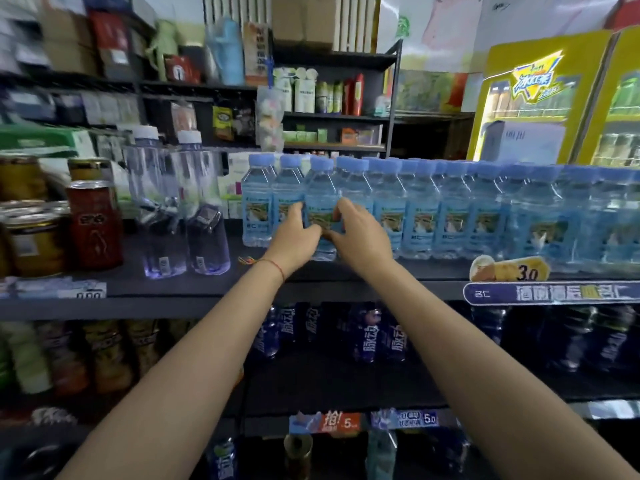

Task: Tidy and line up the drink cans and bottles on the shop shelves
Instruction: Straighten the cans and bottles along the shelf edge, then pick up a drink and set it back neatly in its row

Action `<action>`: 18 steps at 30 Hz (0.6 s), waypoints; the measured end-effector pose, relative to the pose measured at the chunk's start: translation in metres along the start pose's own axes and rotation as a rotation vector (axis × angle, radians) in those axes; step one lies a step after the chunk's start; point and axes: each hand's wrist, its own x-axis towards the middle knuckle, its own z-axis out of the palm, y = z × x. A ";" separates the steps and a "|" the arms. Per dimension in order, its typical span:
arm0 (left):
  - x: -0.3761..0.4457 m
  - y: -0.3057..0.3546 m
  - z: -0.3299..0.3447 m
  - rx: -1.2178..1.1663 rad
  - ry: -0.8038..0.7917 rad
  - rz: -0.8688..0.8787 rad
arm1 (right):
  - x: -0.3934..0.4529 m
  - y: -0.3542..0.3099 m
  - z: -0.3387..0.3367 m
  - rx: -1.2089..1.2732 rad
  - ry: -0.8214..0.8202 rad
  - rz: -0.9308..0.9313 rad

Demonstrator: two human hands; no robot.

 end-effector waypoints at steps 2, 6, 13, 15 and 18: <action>-0.003 0.004 0.007 0.022 0.054 -0.008 | 0.005 0.009 0.000 -0.027 -0.019 -0.072; -0.012 0.006 0.022 0.081 0.104 -0.047 | 0.004 0.025 0.003 -0.006 -0.005 -0.114; -0.042 0.006 0.040 0.366 0.336 -0.007 | -0.028 0.043 -0.018 0.116 -0.077 -0.231; -0.069 0.001 0.054 0.376 0.519 0.098 | -0.052 0.050 -0.027 0.204 0.014 -0.292; -0.116 -0.025 0.083 0.339 0.648 0.116 | -0.110 0.065 -0.022 0.372 0.209 -0.384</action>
